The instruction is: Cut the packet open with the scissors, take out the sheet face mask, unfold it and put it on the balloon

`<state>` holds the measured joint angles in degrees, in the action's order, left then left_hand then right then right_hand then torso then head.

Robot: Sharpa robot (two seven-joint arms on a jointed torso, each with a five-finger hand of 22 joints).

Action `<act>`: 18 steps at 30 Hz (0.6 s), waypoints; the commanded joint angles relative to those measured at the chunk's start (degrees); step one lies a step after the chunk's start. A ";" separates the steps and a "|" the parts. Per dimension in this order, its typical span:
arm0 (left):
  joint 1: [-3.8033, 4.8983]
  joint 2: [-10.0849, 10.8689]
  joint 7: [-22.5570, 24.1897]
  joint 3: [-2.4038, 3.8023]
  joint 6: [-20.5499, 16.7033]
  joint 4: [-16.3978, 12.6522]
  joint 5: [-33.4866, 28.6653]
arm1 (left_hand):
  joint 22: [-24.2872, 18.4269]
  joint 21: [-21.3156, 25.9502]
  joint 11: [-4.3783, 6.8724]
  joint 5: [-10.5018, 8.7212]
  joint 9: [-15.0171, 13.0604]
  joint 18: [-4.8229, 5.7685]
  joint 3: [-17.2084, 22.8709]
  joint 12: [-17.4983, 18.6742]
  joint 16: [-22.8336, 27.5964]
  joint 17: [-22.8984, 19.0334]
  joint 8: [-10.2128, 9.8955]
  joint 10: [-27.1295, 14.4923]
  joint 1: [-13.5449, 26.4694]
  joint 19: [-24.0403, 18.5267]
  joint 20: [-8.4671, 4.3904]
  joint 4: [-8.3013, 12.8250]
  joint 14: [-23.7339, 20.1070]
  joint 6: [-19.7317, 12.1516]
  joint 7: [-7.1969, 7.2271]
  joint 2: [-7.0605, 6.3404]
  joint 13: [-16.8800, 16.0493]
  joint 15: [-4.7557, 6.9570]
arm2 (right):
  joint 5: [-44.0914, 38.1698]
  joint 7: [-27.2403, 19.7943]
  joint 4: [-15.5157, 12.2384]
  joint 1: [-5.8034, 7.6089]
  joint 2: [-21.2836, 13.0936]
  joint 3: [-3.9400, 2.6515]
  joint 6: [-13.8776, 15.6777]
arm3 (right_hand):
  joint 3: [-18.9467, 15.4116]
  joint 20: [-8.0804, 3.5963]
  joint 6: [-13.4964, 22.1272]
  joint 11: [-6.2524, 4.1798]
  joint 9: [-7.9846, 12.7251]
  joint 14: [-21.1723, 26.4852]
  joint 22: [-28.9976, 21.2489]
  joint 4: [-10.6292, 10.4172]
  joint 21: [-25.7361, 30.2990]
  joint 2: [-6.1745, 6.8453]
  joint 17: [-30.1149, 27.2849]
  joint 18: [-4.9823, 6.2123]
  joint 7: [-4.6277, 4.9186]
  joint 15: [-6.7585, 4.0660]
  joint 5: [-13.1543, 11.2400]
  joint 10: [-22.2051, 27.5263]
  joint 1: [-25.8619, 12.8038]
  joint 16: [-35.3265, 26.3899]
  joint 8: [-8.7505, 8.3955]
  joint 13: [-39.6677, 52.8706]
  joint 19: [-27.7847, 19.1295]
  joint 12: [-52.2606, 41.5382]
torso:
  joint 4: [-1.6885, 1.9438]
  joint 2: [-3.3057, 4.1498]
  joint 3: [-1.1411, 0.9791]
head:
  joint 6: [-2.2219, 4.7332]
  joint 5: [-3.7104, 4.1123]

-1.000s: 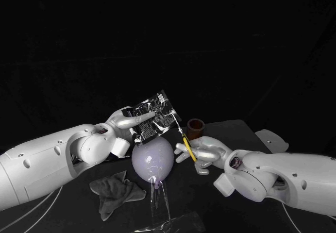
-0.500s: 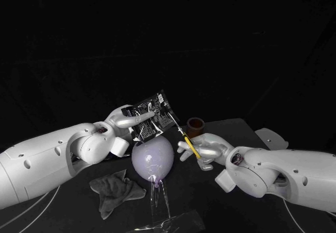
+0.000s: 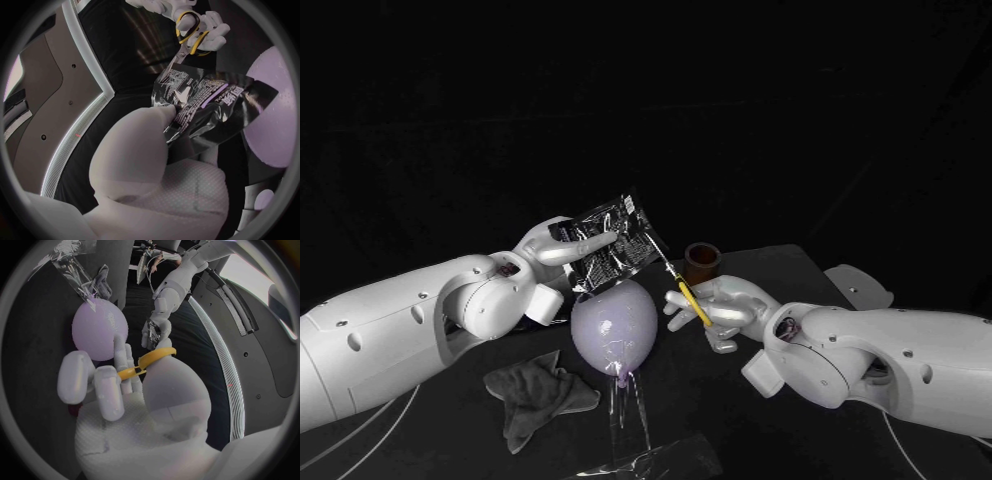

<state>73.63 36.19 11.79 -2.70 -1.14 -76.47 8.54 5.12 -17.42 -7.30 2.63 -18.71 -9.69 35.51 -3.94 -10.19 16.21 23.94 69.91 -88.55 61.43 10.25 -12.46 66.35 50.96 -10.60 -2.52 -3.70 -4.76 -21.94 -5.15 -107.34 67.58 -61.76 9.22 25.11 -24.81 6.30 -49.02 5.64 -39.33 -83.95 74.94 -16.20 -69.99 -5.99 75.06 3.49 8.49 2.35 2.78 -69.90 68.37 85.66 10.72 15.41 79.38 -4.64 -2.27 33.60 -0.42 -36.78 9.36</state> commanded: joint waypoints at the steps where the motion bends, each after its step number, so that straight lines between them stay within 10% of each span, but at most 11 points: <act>1: -0.03 -0.04 0.57 0.01 0.40 -0.30 0.88 | -0.05 -0.27 0.08 0.20 -1.53 -0.82 0.22 0.25 -0.05 0.10 0.27 0.52 -0.15 0.40 -0.14 0.49 0.42 0.20 -0.27 0.48 -0.03 0.13 | 0.37 -1.95 -0.22 0.11 0.15 -0.14 1.15 | -1.49 0.66 2.95 0.72 0.12 -3.36 4.39 -0.11 0.88 0.54 1.76 1.19 2.30 -0.71 -0.06 2.12 -0.14 -0.01 -0.94 -0.68 -0.53 0.98 | 0.01 0.01 0.00 | 0.11 0.15; 18: -0.03 -0.12 0.56 0.01 -0.05 -0.51 1.49 | -0.06 -0.27 0.08 0.20 -1.57 -0.82 0.24 0.25 -0.05 0.11 0.30 0.53 -0.14 0.42 -0.15 0.56 0.44 0.21 -0.26 0.46 -0.03 0.14 | 1.47 -2.76 -0.56 0.10 0.92 -0.15 2.37 | 0.89 2.38 5.90 2.32 -0.19 -2.64 2.42 -0.38 4.54 2.52 -0.51 2.13 3.90 0.74 -0.02 6.84 -1.20 -0.79 -3.05 -3.43 -2.67 0.99 | -0.04 -0.01 -0.02 | 0.48 0.26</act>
<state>73.64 36.19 11.89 -2.69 -1.29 -76.87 9.21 5.13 -17.42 -7.16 2.63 -18.71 -9.66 35.81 -3.94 -10.19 16.25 23.94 70.05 -88.50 61.43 10.25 -12.15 66.34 50.96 -10.60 -2.57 -3.70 -4.76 -20.91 -6.33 -107.81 67.57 -60.85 9.22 27.06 -24.20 8.63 -43.95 7.99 -39.47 -83.93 74.91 -16.62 -65.65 -4.04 74.72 4.44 10.79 2.77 2.79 -63.54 67.25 85.09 7.90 12.05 77.04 -3.71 -2.28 33.58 -0.44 -36.34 9.67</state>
